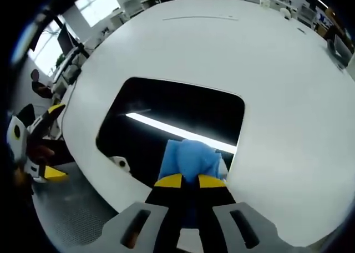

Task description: Wipe the mirror surface with the cleaning cloth until all visible marks leave the cleaned area.

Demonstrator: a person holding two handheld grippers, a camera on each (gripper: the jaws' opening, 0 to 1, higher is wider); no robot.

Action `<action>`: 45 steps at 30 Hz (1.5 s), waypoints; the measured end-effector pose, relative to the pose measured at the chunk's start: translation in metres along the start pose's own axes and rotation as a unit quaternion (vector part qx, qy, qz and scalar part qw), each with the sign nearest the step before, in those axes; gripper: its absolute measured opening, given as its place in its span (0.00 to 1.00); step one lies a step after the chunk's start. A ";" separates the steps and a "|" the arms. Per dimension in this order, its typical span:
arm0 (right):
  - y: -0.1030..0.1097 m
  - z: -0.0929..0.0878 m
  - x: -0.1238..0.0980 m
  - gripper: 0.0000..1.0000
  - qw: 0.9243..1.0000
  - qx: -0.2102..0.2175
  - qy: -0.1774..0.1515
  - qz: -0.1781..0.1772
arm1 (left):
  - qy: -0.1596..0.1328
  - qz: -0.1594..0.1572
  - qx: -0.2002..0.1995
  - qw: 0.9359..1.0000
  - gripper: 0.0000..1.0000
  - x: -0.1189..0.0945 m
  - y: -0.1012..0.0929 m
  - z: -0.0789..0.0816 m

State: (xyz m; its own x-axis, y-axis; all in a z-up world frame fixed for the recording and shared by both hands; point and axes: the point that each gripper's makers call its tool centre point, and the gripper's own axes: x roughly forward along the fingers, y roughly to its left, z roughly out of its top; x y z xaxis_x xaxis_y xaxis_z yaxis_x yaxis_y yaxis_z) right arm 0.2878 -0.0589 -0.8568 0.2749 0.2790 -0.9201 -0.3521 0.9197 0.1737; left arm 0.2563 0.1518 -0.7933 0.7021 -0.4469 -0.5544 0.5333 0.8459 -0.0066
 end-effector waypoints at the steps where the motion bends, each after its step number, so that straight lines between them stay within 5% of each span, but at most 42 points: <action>1: 0.001 0.000 0.000 0.02 1.000 -0.001 0.000 0.000 | 0.001 0.001 -0.003 1.000 1.00 0.000 0.001 -0.001; 28: 0.028 0.005 0.006 0.03 1.000 -0.020 0.002 -0.004 | -0.003 0.003 0.007 1.000 1.00 0.001 0.010 -0.004; 45: 0.042 0.011 0.011 0.02 1.000 0.026 -0.012 0.007 | 0.013 -0.020 0.028 0.999 1.00 0.002 -0.001 -0.009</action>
State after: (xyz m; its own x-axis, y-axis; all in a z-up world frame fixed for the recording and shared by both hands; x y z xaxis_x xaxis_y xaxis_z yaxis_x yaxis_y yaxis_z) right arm 0.2856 -0.0141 -0.8558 0.2918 0.2972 -0.9092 -0.3099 0.9286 0.2041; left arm 0.2534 0.1527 -0.8020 0.6670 -0.4723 -0.5762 0.5872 0.8092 0.0165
